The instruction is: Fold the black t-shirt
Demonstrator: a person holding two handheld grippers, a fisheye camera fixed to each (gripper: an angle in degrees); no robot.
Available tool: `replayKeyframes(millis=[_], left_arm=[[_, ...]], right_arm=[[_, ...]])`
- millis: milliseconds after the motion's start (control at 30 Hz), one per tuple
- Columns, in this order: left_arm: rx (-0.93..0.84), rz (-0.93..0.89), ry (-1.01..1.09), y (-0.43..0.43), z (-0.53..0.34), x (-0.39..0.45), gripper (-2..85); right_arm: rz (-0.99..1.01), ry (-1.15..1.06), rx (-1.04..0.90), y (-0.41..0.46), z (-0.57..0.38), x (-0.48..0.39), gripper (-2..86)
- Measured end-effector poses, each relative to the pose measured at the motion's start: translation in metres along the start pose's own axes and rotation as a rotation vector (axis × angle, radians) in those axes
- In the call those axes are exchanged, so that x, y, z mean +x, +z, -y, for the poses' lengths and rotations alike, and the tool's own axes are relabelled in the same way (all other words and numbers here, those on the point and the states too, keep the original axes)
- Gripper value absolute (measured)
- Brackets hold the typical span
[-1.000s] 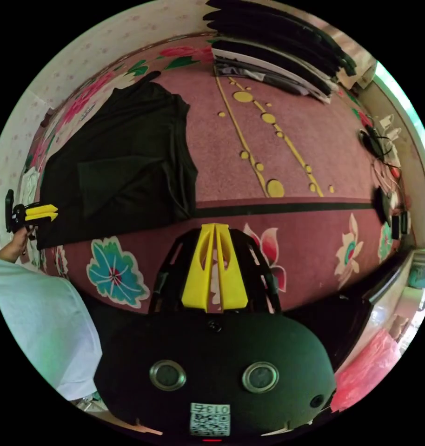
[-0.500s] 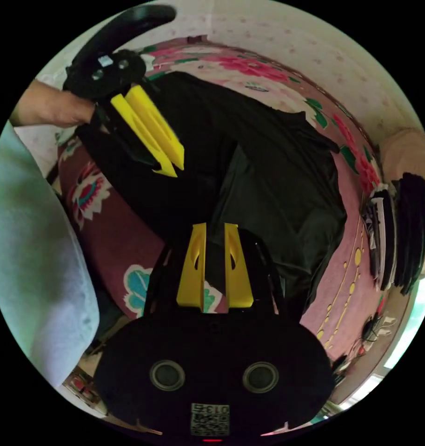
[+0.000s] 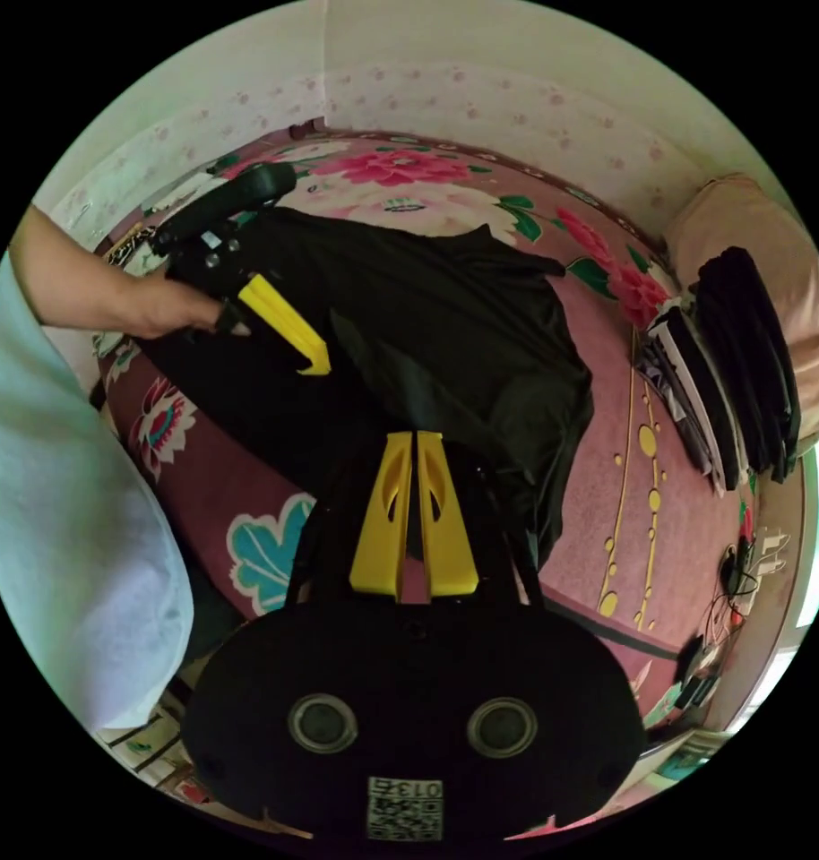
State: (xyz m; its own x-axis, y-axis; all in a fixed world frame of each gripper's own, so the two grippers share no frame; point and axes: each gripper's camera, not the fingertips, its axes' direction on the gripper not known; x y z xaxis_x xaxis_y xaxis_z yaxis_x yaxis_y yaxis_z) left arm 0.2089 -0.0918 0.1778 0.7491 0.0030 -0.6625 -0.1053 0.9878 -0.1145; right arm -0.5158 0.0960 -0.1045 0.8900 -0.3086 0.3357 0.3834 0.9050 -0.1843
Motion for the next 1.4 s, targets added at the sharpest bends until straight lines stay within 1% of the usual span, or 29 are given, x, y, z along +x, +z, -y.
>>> replayKeyframes(millis=[67, 133, 267, 433, 533, 600, 667, 767, 900, 967, 1033, 1100, 1200, 1267, 1367, 1400], left_arm=[[0.018, -0.05, -0.055, -0.003, -0.001, -0.015, 1.6], [0.026, -0.056, -0.079, -0.008, 0.0, -0.021, 2.5], [0.043, -0.07, -0.08, -0.021, -0.001, -0.031, 5.2], [0.101, -0.09, -0.138, -0.038, -0.004, -0.05, 7.4], [0.122, -0.171, -0.214, -0.04, 0.006, -0.071, 9.1], [0.103, -0.213, -0.244, -0.037, 0.013, -0.081, 9.3], [0.055, -0.235, -0.241, -0.036, 0.022, -0.09, 6.1], [0.048, -0.261, -0.249, -0.052, 0.025, -0.098, 2.1], [0.026, -0.349, -0.282, -0.069, 0.02, -0.114, 2.2], [-0.05, -0.424, -0.297, -0.062, 0.012, -0.126, 4.1], [-0.136, -0.445, -0.285, -0.053, 0.007, -0.13, 6.4], [-0.177, -0.411, -0.28, -0.053, 0.0, -0.133, 7.5], [-0.067, -0.348, -0.352, -0.073, -0.013, -0.141, 7.8], [0.049, -0.291, -0.251, -0.091, -0.005, -0.127, 7.5], [0.055, -0.224, -0.083, -0.094, 0.021, -0.098, 7.4], [0.049, -0.207, -0.066, -0.092, 0.025, -0.094, 7.3]], right_arm=[[-0.004, -0.016, -0.058, 0.007, -0.011, -0.002, 0.5], [-0.001, -0.026, -0.098, 0.014, -0.018, -0.004, 0.5], [-0.012, -0.042, -0.142, 0.027, -0.023, -0.007, 0.5], [0.003, -0.104, -0.179, 0.038, -0.022, -0.013, 1.1], [0.029, -0.068, -0.167, 0.036, -0.023, -0.005, 1.5], [0.046, -0.03, -0.132, 0.03, -0.023, 0.003, 1.8], [0.068, -0.006, -0.103, 0.023, -0.022, 0.013, 2.0], [0.082, -0.017, -0.112, 0.022, -0.021, 0.021, 2.2], [0.109, 0.015, -0.099, 0.026, -0.023, 0.03, 2.2], [0.124, 0.028, -0.101, 0.031, -0.024, 0.033, 2.0], [0.115, 0.042, -0.105, 0.033, -0.024, 0.036, 1.6], [0.076, 0.079, -0.092, 0.031, -0.024, 0.043, 1.0], [0.017, 0.177, -0.092, 0.031, -0.022, 0.065, 0.3], [0.018, 0.24, -0.07, 0.035, -0.019, 0.082, 0.1], [-0.009, 0.259, -0.065, 0.046, -0.005, 0.094, 0.0], [-0.016, 0.261, -0.066, 0.049, -0.001, 0.096, 0.0]])
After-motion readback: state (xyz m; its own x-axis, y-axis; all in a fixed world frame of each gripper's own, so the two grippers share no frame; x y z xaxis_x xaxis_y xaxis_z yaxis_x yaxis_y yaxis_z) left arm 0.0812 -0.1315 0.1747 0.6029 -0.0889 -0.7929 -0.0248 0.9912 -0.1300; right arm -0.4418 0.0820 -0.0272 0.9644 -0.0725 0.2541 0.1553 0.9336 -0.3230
